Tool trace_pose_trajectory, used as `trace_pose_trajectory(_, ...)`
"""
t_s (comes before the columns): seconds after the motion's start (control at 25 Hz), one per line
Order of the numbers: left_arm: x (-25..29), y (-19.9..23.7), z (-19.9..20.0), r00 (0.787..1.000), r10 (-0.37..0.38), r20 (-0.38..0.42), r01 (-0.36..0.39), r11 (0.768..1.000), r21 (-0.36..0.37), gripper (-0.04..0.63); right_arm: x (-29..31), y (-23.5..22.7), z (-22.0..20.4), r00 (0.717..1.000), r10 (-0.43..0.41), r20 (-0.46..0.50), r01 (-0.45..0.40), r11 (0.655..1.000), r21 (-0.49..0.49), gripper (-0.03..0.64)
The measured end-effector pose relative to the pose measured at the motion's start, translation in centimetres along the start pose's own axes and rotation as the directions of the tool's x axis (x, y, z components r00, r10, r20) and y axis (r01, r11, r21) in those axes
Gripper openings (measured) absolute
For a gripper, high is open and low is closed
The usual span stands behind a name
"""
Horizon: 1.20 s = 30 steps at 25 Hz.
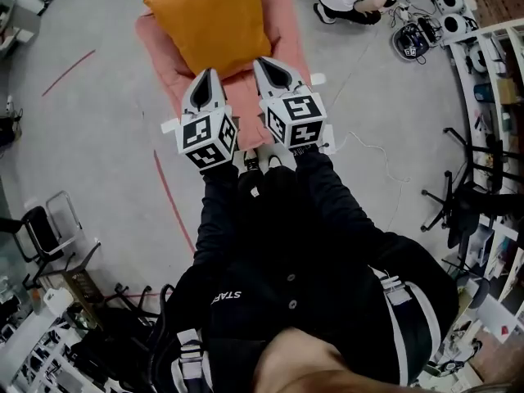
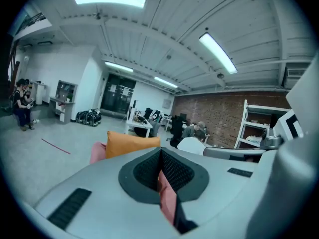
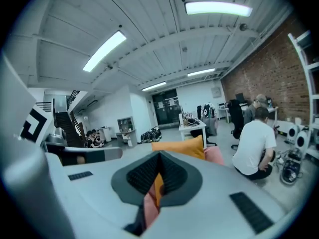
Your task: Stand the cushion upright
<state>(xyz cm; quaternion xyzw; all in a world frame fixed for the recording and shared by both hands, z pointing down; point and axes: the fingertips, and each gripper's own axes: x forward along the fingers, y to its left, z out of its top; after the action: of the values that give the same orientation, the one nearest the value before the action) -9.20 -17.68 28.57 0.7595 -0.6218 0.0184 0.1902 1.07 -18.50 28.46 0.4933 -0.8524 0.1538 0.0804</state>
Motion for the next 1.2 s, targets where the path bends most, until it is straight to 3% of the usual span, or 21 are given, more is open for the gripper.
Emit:
trace_pose_trajectory(0.2, -2.0, -3.5, 5.4, 0.992, -0.038, 0.117, 0.035, 0.999, 0.026, 0.000, -2.4, 0.8, 5.1, 0.996, 0.010, 0.091, -0.006, 0.999, -0.045, 0.014)
trace_pose_trajectory(0.68, -1.4, -6.4, 8.3, 0.988, -0.087, 0.125, 0.079, 0.994, 0.070, 0.000, -4.1, 0.1, 10.0, 0.983, 0.013, 0.184, 0.004, 0.996, -0.092, 0.014)
trace_pose_trajectory(1.2, -0.7, -6.0, 11.9, 0.977, -0.098, 0.191, 0.079, 0.992, 0.103, 0.000, -3.2, 0.9, 14.1, 0.962, 0.042, 0.269, -0.001, 0.989, -0.151, 0.014)
